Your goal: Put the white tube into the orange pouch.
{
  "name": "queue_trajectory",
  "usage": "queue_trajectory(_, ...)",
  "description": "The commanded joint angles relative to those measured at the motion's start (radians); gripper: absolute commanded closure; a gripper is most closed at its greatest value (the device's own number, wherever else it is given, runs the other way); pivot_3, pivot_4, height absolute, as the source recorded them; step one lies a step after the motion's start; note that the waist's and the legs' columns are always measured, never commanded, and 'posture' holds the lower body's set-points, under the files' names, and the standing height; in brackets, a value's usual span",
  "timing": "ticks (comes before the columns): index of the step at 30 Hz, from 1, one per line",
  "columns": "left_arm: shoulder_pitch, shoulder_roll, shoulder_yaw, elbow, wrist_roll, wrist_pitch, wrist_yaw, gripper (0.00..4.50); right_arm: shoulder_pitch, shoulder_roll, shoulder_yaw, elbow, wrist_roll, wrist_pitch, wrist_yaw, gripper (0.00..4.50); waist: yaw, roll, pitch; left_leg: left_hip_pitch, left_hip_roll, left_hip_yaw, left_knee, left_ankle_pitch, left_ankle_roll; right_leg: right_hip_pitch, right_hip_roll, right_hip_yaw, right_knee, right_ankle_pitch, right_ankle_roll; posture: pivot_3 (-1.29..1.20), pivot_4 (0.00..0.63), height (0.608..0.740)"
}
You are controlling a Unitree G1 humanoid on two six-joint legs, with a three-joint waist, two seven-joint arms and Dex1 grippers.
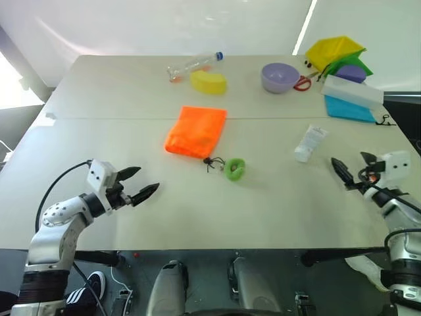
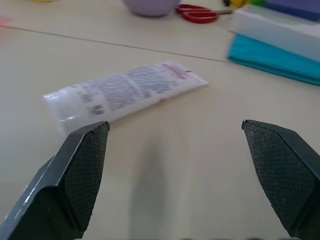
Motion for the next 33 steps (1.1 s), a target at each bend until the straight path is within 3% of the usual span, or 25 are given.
queue_trajectory(1, 0.003, -0.003, 0.008, -0.032, -0.010, -0.030, -0.005, 0.00, -0.002, -0.016, -0.023, 0.017, -0.008, -0.041, -0.005, 0.06, -0.001, 0.000, 0.000, 0.000, 0.000, 0.000, 0.000, 0.000, 0.000, 0.000, 0.000, 0.000, 0.000, 0.000, 0.000, 0.00, 0.150, 0.740)
queue_trajectory(22, -0.101, -0.035, -0.008, 0.093, 0.050, -0.184, -0.006, 0.00, -0.025, -0.011, 0.017, 0.011, -0.034, -0.092, 0.006, 0.06, 0.002, 0.000, 0.000, 0.000, 0.000, 0.000, 0.000, 0.000, 0.000, 0.000, 0.000, 0.000, 0.000, 0.000, 0.000, 0.00, 0.150, 0.740)
queue_trajectory(28, -0.194, -0.061, -0.050, 0.178, 0.122, -0.273, 0.030, 0.00, -0.002, 0.009, 0.059, -0.126, 0.011, -0.054, 0.070, 0.06, 0.002, 0.000, 0.000, 0.000, 0.000, 0.000, 0.000, 0.000, 0.000, 0.000, 0.001, 0.000, 0.000, 0.000, 0.000, 0.00, 0.150, 0.740)
queue_trajectory(33, -0.299, -0.072, -0.094, 0.308, 0.226, -0.394, 0.076, 0.00, 0.062, 0.030, 0.141, -0.353, 0.091, -0.003, 0.177, 0.06, 0.006, 0.000, 0.000, 0.000, 0.000, -0.001, 0.000, 0.000, 0.000, 0.000, 0.002, 0.000, 0.000, 0.000, 0.001, 0.00, 0.150, 0.740)
